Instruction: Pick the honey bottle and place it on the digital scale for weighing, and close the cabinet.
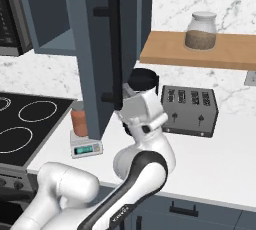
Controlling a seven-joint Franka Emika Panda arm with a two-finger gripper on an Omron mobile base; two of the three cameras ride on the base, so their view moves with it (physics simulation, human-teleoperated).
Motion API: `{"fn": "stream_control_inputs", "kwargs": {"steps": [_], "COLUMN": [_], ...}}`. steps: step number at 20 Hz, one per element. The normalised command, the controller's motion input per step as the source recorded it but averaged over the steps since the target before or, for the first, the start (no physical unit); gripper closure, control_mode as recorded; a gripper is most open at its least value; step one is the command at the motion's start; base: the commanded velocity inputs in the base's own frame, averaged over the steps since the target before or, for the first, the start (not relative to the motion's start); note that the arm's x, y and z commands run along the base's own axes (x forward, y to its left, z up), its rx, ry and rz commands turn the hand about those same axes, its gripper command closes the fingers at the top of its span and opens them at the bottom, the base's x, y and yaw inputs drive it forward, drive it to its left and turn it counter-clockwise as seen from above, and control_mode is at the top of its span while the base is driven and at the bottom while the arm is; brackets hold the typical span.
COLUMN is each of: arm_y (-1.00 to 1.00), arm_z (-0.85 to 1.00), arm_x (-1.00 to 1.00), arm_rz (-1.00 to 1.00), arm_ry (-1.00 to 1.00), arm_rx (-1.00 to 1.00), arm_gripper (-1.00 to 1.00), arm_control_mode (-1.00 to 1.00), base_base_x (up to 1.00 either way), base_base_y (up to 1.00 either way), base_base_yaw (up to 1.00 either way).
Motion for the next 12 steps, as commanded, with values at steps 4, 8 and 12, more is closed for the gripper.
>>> {"fn": "stream_control_inputs", "kwargs": {"steps": [4, 8, 12], "arm_y": [1.00, 1.00, 1.00], "arm_z": [0.54, 0.51, 0.29], "arm_x": [0.00, -0.04, 0.13], "arm_rz": [0.05, 0.02, 0.00], "arm_ry": [-0.15, -0.03, 0.04], "arm_rx": [-0.24, -0.26, -0.30], "arm_gripper": [1.00, 1.00, 1.00], "arm_control_mode": [-1.00, -1.00, -1.00], "base_base_x": [0.00, 0.00, 0.00], "base_base_y": [0.00, 0.00, 0.00], "base_base_yaw": [0.00, 0.00, 0.00]}}
